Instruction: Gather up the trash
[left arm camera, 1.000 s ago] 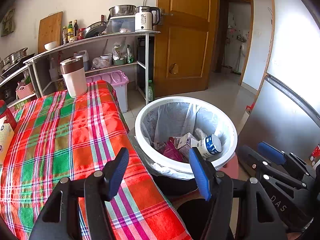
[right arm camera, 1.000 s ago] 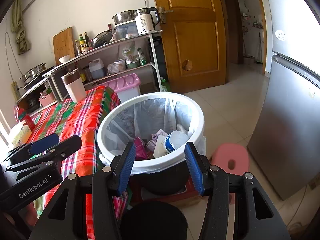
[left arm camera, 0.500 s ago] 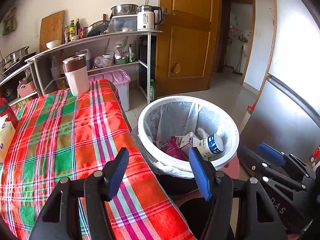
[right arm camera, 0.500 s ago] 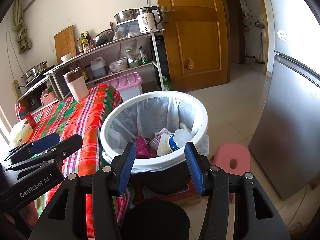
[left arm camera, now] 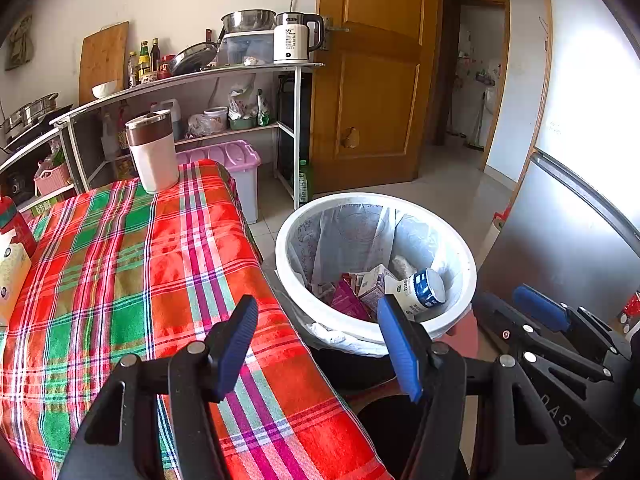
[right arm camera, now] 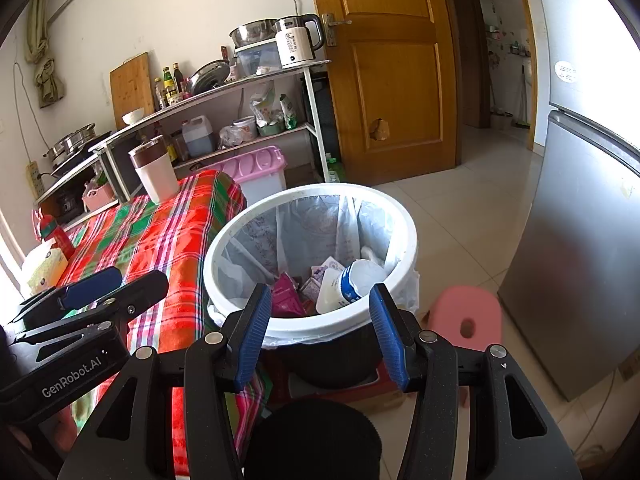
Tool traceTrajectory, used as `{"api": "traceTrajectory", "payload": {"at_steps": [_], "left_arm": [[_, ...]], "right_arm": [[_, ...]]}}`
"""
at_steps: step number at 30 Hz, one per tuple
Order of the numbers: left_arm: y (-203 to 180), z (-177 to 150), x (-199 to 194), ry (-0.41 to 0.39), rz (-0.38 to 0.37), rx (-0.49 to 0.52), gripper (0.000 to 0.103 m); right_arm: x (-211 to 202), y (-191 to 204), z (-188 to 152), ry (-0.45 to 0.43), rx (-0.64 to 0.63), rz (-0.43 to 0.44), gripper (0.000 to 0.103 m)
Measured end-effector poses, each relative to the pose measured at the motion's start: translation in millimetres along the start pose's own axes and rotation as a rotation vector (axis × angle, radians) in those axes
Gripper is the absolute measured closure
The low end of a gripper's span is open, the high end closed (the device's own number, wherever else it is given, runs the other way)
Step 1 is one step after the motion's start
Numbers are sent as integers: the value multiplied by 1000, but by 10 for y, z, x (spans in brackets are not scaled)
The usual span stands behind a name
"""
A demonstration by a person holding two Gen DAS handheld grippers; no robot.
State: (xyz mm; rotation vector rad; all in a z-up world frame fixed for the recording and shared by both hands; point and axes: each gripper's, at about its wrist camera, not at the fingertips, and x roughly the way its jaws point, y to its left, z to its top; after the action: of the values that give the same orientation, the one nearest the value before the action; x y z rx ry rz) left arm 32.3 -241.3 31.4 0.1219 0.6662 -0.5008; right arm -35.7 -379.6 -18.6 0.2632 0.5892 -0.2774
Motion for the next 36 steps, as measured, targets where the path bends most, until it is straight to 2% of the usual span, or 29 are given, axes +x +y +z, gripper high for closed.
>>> {"api": "traceTrajectory", "payload": {"at_steps": [36], "left_arm": [[24, -14, -6, 6, 2, -4, 39]], "right_arm": [[-11, 15, 13, -1, 1, 7, 51]]}}
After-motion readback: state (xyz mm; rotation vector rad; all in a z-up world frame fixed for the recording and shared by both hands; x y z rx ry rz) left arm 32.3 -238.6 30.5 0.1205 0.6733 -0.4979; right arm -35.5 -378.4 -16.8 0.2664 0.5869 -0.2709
